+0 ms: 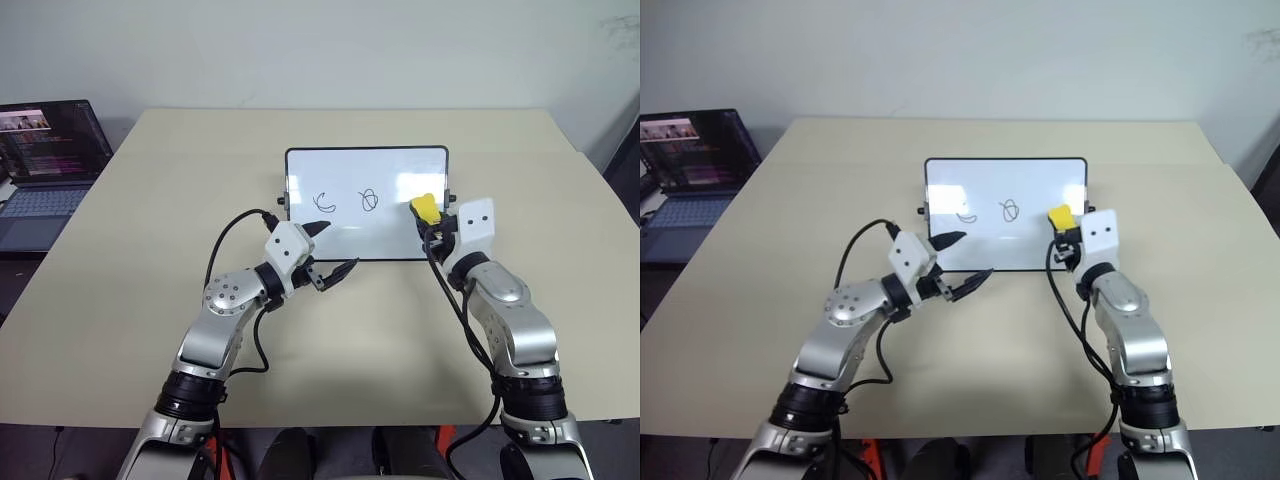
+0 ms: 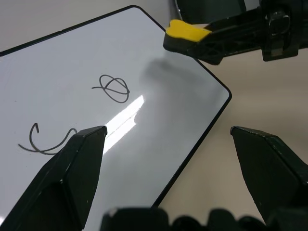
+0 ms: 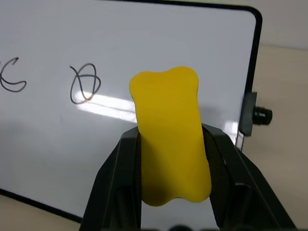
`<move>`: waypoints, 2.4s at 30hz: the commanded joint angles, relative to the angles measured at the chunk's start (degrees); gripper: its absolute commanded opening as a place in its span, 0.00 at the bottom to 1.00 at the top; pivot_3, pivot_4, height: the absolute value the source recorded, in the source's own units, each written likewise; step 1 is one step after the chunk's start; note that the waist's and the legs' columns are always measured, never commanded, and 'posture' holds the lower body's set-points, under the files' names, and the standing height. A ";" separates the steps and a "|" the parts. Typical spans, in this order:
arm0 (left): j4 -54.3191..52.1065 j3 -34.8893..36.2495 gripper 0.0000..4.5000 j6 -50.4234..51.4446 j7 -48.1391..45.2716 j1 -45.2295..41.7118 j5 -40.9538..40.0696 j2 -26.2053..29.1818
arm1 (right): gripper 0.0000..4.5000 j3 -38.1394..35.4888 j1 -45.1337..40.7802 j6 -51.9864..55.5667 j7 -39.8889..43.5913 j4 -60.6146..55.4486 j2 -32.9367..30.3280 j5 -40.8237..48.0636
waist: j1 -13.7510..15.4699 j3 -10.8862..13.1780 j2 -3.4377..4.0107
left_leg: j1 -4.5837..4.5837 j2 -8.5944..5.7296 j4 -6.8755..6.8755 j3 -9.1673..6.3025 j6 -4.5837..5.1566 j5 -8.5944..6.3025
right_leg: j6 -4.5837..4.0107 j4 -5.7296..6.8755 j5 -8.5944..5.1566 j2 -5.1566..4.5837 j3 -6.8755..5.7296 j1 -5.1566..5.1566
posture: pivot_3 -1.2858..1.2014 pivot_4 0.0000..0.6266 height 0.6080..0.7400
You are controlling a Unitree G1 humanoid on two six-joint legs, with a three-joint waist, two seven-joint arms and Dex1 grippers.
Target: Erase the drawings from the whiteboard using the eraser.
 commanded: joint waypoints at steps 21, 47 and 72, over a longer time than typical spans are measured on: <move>-5.32 5.19 1.00 -4.01 7.87 5.70 2.96 2.30 | 0.31 1.26 -8.27 -7.77 1.33 8.79 0.85 -0.15 | 0.16 0.00 0.00 | -0.01 0.00 -0.01 0.00 0.00 0.00 | 0.00 -0.01 0.00 -0.02 0.01 -0.01 | 0.52 0.24 1.00; -1.46 5.17 1.00 -7.79 7.60 5.98 3.40 3.63 | 0.31 1.76 -20.93 -17.17 1.18 25.35 2.01 -0.92 | 0.00 0.00 0.01 | -0.01 0.01 -0.01 0.03 0.00 0.00 | -0.01 0.00 0.01 -0.02 0.01 -0.03 | 0.52 0.24 1.00; -1.48 4.77 1.00 -6.82 7.72 4.00 3.23 2.95 | 0.31 3.70 -18.31 -25.59 3.47 34.20 3.08 -4.14 | 0.04 0.00 0.01 | -0.03 0.01 -0.01 0.04 0.00 0.00 | -0.01 0.01 0.01 -0.04 0.01 -0.05 | 0.52 0.24 1.00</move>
